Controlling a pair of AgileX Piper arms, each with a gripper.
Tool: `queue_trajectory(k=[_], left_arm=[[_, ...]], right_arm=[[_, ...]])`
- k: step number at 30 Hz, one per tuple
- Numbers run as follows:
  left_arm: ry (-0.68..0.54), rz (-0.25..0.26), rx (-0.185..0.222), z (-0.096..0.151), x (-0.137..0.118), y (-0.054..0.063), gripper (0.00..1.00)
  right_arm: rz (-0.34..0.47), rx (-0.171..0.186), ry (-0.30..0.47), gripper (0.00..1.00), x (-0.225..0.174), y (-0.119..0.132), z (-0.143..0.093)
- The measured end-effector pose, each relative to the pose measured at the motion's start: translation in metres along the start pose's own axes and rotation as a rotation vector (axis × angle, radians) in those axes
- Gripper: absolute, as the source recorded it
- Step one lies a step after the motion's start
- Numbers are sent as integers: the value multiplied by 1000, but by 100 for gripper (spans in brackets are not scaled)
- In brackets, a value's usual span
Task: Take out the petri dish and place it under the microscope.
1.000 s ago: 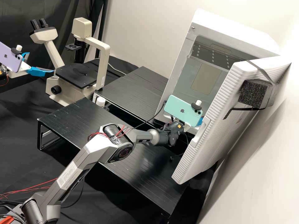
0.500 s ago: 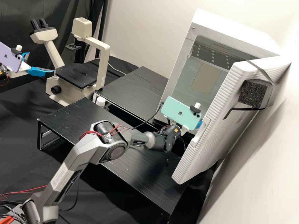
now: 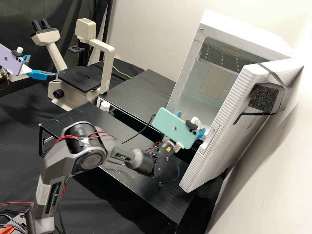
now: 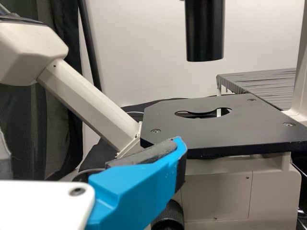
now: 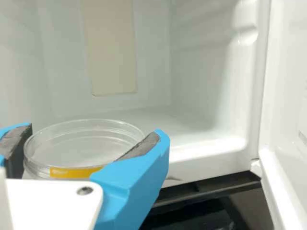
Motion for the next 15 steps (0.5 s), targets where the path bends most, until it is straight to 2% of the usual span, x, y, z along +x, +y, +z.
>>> queue_trajectory(k=[6,11,15], left_arm=[[0,0,0,0,0,0,100],[0,0,0,0,0,0,100],[0,0,0,0,0,0,100]], right_arm=[[-6,60,83,0,-56,-25,-18],[-41,76,138,0,-87,-47,-45],[-107,85,236,0,-103,-71,-73]])
